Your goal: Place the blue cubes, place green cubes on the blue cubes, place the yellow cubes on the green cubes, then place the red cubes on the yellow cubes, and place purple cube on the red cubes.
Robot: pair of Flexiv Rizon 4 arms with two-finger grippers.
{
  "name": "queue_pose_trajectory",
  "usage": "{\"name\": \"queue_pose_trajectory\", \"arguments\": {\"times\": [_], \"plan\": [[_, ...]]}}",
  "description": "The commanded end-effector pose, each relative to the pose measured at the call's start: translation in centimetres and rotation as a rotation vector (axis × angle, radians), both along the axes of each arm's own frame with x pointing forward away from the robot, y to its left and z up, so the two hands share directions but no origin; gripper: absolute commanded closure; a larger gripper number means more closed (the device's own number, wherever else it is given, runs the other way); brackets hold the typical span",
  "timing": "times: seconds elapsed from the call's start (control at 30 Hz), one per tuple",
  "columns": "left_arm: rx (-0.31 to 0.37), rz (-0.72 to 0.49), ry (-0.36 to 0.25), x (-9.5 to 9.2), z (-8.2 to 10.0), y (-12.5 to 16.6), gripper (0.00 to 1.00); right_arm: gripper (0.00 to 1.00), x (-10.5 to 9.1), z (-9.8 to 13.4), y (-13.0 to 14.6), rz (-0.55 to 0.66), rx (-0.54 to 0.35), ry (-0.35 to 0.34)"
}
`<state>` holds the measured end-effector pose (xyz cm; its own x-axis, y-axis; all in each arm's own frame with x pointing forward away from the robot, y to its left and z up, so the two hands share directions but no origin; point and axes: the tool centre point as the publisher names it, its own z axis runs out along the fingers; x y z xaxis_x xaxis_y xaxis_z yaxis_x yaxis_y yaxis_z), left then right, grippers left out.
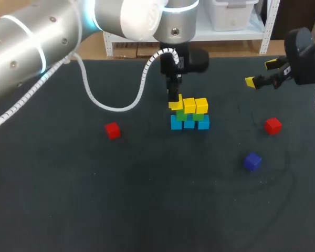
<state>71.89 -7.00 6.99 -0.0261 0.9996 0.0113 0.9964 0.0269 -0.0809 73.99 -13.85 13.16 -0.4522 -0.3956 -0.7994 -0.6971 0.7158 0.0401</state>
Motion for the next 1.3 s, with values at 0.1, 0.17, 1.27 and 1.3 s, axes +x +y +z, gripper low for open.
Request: {"name": "queue_pose_trajectory", "arguments": {"times": [0.1, 0.17, 1.27, 1.3], "plan": [[0.023, 0.005, -0.016, 0.1, -0.1, -0.3, 1.0, 0.0, 0.0, -0.1, -0.1, 0.005, 0.005, -0.001], [0.022, 0.005, -0.015, 0.1, -0.1, -0.3, 1.0, 0.0, 0.0, -0.1, -0.1, 0.005, 0.005, -0.001], [0.034, -0.001, -0.015, 0.1, -1.4, -0.3, 0.9, 0.0, 0.0, -0.1, -0.1, 0.005, 0.005, -0.001], [0.034, -0.002, -0.015, 0.1, -1.4, -0.3, 0.89, 0.0, 0.0, -0.1, -0.1, 0.005, 0.005, -0.001]]}}
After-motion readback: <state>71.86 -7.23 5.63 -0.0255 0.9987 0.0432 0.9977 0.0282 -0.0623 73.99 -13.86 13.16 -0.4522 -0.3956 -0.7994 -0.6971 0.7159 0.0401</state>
